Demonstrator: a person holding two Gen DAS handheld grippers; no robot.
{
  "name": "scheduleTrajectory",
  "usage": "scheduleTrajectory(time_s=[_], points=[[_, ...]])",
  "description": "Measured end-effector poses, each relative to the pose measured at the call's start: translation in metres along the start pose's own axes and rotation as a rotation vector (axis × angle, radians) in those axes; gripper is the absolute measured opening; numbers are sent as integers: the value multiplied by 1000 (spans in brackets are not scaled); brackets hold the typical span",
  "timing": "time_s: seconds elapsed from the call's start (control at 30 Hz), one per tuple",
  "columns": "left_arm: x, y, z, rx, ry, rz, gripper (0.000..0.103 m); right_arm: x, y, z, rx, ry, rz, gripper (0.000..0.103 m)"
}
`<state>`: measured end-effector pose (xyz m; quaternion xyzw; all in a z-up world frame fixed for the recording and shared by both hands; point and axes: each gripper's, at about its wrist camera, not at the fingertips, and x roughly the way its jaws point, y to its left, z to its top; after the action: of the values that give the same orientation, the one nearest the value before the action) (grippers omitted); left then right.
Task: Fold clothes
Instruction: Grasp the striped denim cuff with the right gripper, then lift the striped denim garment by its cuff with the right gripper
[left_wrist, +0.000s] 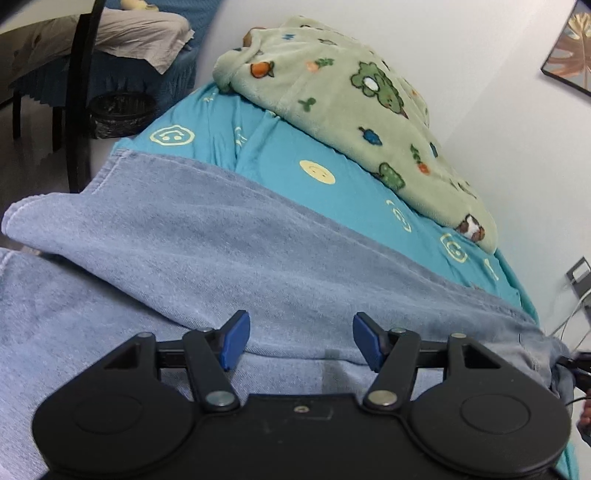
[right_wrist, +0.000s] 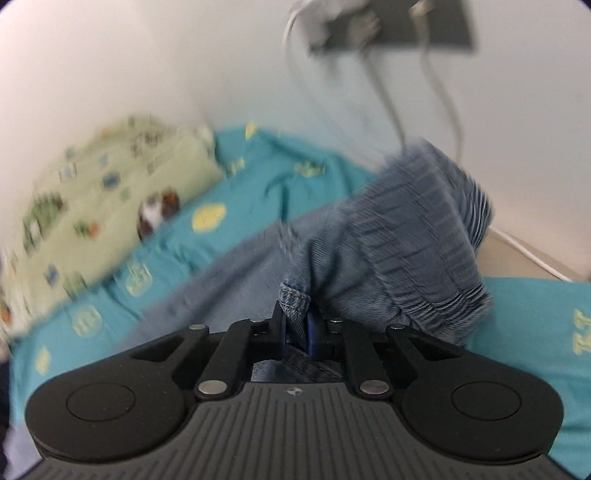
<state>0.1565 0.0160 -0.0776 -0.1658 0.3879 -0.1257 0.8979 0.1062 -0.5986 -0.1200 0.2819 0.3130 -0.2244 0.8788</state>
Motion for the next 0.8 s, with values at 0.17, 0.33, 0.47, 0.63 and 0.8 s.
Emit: scheduleTrajectory(time_s=[0.17,0.33,0.47,0.63,0.8], points=[[4,0,-1,-2,12,-6,59,-14,-16,-7,35,-56,84,22],[3,1,-3,-3,6,-17,59,-59,-53,-17,150,-191,158,57],[4,4,-3,-17,14,-7,59,-70,-102,-34,290,-232,135,57],[4,0,-5,-2,13,17,59,-78,-153,-64,482,-244,227,55],[4,-2,-5,7,12,38,59,-90,-174,-82,499,-242,283,52]])
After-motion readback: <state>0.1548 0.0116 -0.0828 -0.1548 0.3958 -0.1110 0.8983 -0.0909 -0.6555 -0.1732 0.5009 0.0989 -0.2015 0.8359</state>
